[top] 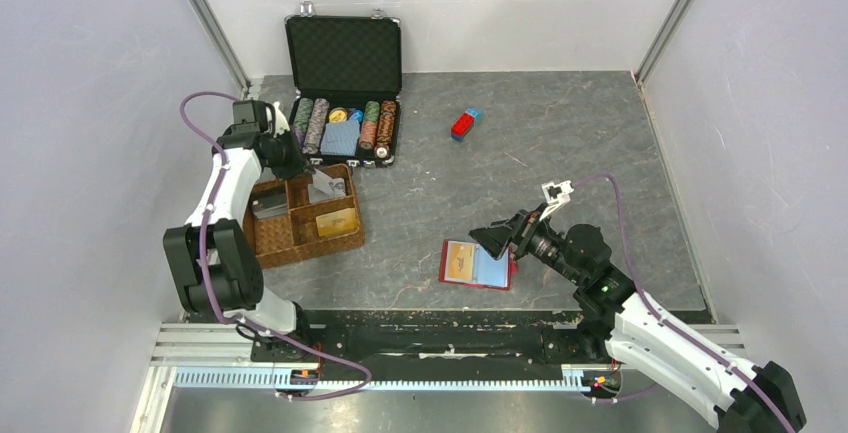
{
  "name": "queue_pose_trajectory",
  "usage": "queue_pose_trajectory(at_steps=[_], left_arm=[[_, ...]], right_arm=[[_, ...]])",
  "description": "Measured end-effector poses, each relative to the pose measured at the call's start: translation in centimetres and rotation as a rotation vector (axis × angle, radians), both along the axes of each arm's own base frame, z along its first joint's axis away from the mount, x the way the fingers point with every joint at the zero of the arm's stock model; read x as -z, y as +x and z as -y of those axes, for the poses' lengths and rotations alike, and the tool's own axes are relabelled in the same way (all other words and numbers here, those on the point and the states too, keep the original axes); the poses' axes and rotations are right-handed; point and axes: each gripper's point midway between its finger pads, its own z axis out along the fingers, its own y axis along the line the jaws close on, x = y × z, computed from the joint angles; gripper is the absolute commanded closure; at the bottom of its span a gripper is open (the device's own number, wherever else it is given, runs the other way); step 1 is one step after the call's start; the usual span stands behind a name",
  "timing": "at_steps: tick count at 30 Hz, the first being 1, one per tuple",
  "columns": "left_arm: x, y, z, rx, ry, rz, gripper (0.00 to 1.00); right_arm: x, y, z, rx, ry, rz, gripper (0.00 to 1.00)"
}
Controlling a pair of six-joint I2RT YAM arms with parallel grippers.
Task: Take the credit cards out of the card holder
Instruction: Place the credit card in the storage box.
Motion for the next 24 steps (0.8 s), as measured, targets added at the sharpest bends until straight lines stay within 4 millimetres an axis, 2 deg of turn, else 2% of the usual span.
queue_pose_trajectory(at_steps=[10, 24], left_arm=[[1.2, 0.9, 0.3, 0.013, -0.022, -0.009, 0.98], [1.8, 1.9, 0.8, 0.032, -0.059, 0.005, 0.98]], right_arm=[[-0.3, 0.3, 0.1, 0.011, -0.007, 0.006, 0.02], [-1.0, 0.4, 0.4, 0.028, -0.006, 0.034, 0.02]])
